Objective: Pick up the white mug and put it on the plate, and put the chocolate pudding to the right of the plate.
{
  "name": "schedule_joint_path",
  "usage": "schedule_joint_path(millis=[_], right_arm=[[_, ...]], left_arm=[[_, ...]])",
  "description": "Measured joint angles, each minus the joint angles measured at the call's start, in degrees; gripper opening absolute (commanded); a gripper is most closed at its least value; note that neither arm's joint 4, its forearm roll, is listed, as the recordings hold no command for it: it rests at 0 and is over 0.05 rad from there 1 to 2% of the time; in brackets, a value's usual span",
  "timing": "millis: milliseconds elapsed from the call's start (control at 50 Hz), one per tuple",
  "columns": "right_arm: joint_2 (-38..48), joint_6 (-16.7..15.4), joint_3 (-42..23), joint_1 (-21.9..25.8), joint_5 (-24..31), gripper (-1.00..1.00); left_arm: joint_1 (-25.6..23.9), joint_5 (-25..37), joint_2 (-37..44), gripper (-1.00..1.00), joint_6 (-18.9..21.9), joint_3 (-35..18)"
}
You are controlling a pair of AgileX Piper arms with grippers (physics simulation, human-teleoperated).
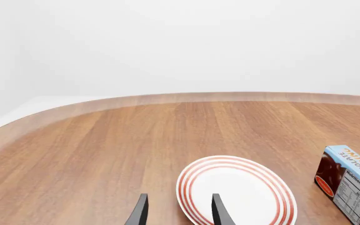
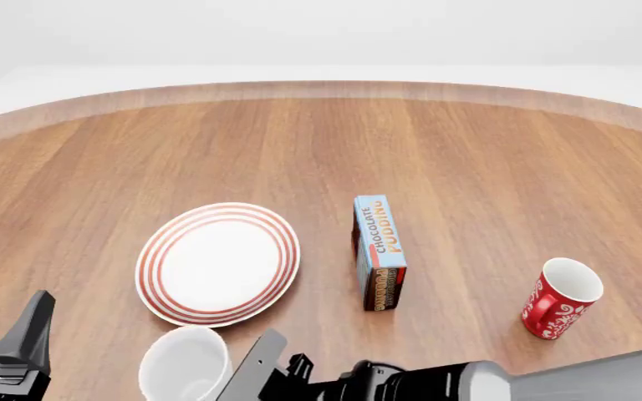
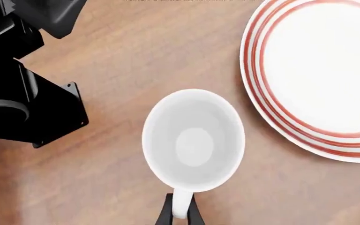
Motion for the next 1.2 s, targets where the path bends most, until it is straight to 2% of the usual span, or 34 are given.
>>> schedule_joint_path(millis=[1200], right_arm=[[-9.6, -4.5, -0.6, -6.1, 2.2, -1.0]], left_arm=[[0.0, 0.0, 0.0, 1.0, 0.0, 0.0]])
